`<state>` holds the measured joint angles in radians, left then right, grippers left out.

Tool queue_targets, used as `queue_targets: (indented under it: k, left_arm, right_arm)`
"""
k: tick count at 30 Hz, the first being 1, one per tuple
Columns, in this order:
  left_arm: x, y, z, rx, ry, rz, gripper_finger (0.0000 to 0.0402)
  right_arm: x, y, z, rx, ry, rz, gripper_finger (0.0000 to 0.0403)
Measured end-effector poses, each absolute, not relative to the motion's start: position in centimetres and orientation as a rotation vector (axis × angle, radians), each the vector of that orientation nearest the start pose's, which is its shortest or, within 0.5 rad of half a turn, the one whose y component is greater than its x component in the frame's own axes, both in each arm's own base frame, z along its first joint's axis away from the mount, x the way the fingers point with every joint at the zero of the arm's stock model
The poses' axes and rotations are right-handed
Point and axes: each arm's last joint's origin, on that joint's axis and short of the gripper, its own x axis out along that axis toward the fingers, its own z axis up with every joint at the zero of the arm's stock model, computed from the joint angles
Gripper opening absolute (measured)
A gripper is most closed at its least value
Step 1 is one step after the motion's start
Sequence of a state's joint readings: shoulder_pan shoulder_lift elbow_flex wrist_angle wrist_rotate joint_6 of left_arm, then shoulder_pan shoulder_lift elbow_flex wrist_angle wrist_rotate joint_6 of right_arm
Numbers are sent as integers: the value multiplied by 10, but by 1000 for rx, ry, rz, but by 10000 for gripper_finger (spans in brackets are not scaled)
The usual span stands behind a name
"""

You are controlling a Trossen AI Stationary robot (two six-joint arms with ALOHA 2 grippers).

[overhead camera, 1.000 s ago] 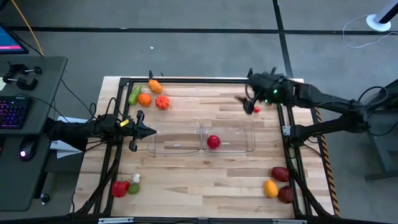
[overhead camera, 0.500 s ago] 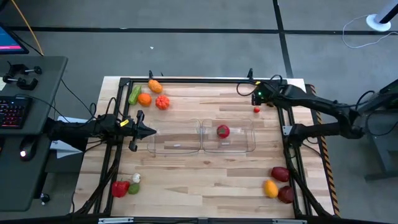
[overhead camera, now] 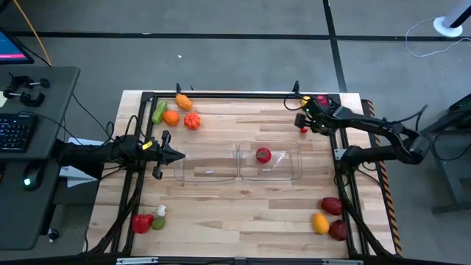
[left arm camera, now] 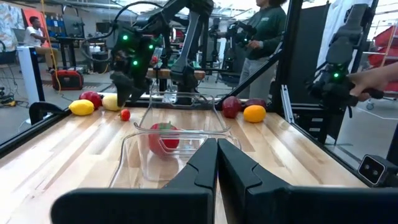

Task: Sort produce into baskets
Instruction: Put the red peach into the right transparent bin

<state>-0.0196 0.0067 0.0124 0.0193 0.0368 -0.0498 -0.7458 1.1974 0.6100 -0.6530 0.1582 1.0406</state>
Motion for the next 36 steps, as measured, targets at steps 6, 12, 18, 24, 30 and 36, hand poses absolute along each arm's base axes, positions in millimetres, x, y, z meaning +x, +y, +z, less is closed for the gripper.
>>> queue_targets:
  k: [6,12,18,24,30,36]
  left_arm:
    - [97,-3,169,-49,-23,-57,0]
    - [97,-3,169,-49,-24,-57,0]
    - [97,-3,169,-49,-23,-57,0]
    - [97,-3,169,-49,-23,-57,0]
    - [97,-3,169,-50,-24,-57,0]
    - [97,-3,169,-49,-23,-57,0]
  right_arm:
    - [149,-145,157,1162,850,-1382,367]
    - [156,-152,137,1153,946,-1373,367]
    - [158,-154,132,1131,947,-1403,367]
    - [158,-157,132,1106,930,-1400,362]
    - [161,-157,132,1056,919,-1407,308]
    - [162,-159,132,1023,914,-1398,200]
